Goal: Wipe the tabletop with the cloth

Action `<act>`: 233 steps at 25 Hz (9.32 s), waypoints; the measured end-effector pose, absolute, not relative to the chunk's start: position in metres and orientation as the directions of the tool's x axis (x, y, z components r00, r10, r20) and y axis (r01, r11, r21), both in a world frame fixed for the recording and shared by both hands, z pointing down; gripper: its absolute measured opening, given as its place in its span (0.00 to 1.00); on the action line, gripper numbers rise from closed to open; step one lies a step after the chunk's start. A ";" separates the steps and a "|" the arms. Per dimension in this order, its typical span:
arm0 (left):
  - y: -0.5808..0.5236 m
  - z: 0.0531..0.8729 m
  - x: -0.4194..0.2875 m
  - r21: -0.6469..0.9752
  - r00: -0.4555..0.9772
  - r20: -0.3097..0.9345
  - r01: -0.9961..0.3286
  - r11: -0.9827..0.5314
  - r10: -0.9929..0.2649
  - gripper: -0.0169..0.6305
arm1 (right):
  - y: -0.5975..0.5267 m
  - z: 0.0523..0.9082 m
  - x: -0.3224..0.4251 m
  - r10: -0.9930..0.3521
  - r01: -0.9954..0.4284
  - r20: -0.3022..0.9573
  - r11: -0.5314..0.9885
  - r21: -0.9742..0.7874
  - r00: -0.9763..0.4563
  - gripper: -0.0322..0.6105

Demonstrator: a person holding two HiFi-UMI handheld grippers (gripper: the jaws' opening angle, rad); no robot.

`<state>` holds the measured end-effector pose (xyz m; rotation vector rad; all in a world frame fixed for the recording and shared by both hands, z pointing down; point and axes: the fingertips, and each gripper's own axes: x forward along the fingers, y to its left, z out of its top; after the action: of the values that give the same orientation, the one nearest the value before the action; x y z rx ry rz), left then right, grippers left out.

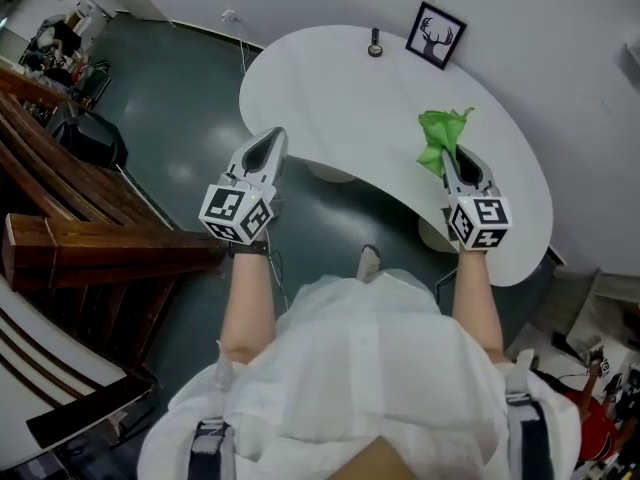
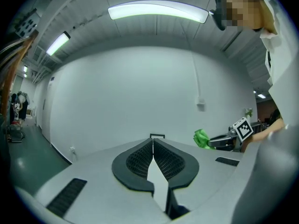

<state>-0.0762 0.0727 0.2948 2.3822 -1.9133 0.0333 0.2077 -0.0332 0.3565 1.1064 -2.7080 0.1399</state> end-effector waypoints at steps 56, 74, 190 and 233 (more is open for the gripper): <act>-0.286 0.459 -0.346 0.165 0.534 0.260 -0.845 -0.508 -0.804 0.06 | -0.442 0.579 -0.206 -0.619 -0.848 0.750 0.507 0.156 -0.232 0.16; -0.287 0.465 -0.363 0.191 0.485 0.279 -0.874 -0.448 -0.829 0.06 | -0.336 0.589 -0.346 -0.386 -0.557 0.744 0.830 0.023 -0.545 0.16; -0.261 0.473 0.168 0.183 0.777 0.347 -0.606 -0.774 -0.526 0.06 | -0.153 0.606 0.605 -0.513 -0.943 0.807 -0.292 0.158 0.294 0.16; -0.216 0.445 -0.175 0.148 0.631 0.354 -0.766 -0.625 -0.690 0.06 | -0.239 0.596 -0.077 -0.558 -0.901 0.777 0.433 -0.026 -0.290 0.16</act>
<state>-0.1749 -0.2162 0.4452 2.5704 -1.1773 0.3826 -0.0771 -0.2389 0.5962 1.2269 -1.9781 0.6168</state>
